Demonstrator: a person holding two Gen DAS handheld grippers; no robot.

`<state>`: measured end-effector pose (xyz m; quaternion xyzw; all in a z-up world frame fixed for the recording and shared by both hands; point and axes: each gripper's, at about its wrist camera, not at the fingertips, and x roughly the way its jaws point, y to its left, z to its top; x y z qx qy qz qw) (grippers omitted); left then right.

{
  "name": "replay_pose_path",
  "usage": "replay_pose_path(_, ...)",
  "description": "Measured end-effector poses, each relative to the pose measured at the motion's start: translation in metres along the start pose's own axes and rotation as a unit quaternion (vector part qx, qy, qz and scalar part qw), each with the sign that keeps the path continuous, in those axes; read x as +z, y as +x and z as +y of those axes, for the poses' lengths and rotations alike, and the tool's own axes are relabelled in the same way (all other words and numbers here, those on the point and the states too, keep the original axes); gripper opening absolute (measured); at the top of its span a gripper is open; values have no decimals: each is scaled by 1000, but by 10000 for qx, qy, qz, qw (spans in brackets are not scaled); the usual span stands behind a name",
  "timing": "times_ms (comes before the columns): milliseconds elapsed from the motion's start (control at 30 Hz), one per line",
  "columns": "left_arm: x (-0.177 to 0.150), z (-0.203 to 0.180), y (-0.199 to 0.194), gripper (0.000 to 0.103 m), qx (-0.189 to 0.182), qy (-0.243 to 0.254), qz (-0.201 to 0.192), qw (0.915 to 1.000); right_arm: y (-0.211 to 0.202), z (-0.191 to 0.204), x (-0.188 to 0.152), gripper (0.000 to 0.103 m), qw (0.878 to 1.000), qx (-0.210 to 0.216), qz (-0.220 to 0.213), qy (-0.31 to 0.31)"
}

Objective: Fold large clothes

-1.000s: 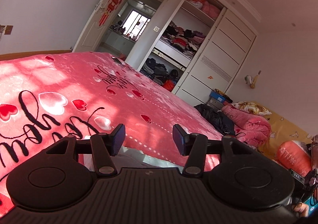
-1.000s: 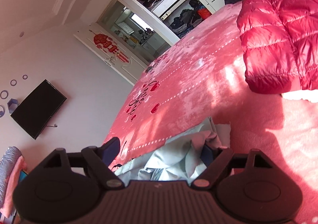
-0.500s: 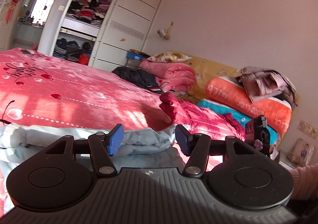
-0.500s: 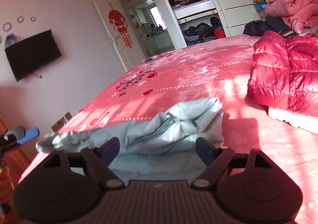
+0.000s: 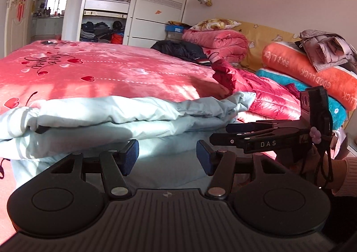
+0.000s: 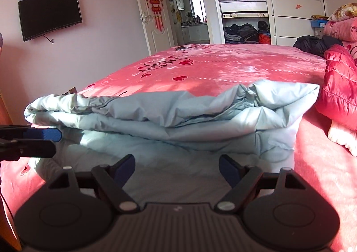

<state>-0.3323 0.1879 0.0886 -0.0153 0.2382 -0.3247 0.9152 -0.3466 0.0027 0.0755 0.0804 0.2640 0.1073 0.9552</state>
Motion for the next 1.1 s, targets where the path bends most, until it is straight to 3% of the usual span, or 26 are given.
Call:
replay_pose_path(267,20,31,16,68,864,-262,-381,9952,28,-12,18,83,9993,-355,-119,86)
replay_pose_path(433,29,48,25,68,1454,-442,-514,9871,40,-24,27,83,9984,-442,-118,323)
replay_pose_path(667,25,64,43,68,2305,-719,-130,9703,63,-34,30,84,9973,-570,49,469)
replay_pose_path(1100,1,71,47,72,2895,-828,656,9513,97,-29,30,93,9975,-677,212,28)
